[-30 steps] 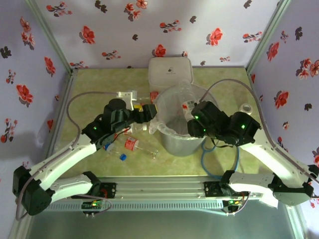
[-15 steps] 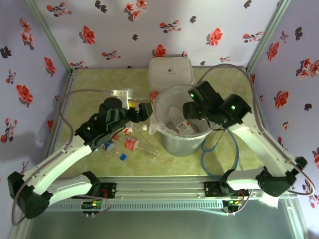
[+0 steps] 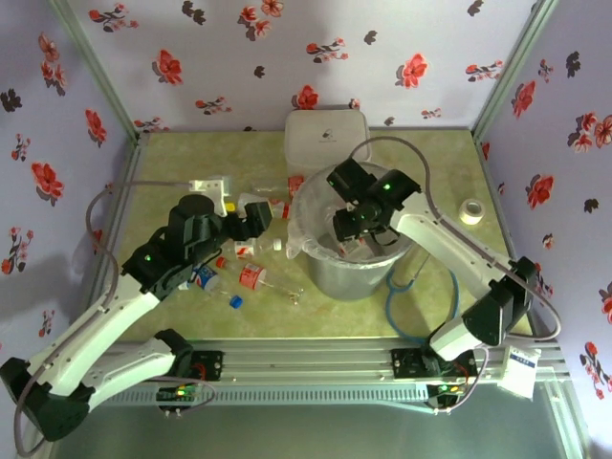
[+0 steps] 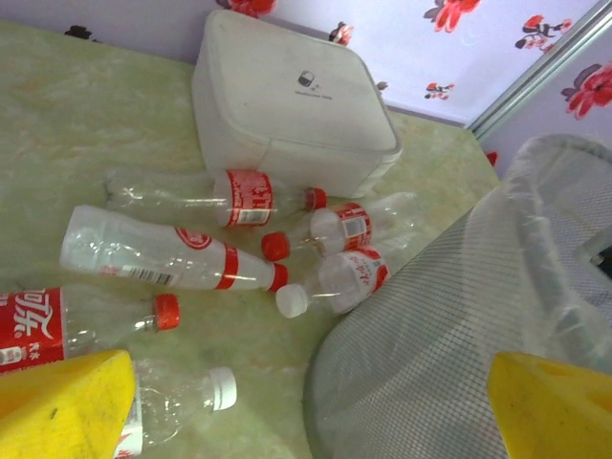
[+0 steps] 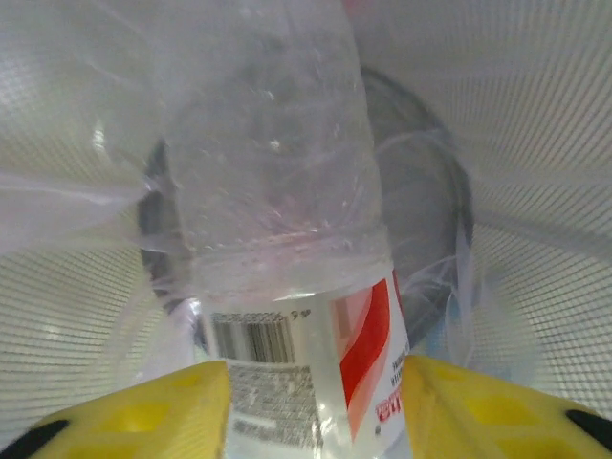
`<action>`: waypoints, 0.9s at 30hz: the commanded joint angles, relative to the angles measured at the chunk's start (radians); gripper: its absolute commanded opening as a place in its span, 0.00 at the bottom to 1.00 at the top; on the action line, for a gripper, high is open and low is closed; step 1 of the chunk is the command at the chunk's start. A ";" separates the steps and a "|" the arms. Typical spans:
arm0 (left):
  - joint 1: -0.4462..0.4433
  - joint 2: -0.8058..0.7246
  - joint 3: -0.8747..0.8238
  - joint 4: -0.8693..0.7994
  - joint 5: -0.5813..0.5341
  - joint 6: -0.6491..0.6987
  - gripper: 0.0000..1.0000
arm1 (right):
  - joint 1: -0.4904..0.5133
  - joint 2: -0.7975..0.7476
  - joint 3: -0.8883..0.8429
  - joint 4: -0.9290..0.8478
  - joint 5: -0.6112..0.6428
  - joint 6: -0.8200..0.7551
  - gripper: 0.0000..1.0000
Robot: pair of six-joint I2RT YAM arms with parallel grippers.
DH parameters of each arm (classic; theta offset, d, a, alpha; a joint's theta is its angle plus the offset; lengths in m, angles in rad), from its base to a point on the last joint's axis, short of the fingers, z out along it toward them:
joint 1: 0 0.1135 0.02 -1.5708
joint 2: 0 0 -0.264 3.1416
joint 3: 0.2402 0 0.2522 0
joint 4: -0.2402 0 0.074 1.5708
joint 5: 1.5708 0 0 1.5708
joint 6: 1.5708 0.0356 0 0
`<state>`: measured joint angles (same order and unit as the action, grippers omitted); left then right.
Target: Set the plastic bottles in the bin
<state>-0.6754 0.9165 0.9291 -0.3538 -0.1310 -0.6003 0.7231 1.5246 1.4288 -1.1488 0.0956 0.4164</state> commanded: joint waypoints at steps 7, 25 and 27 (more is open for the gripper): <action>0.047 -0.017 -0.026 -0.007 0.027 -0.043 0.95 | -0.058 0.020 -0.261 0.329 -0.167 0.099 0.30; 0.079 -0.059 0.018 -0.490 -0.034 -0.174 0.95 | -0.108 -0.135 -0.066 0.148 -0.091 0.026 0.50; 0.079 -0.047 0.043 -0.604 -0.075 -0.199 0.95 | -0.128 -0.157 -0.044 0.127 -0.091 -0.009 0.56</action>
<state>-0.6037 0.8650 0.9237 -0.7528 -0.1390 -0.7383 0.6193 1.4082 1.3430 -0.9352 -0.0071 0.4633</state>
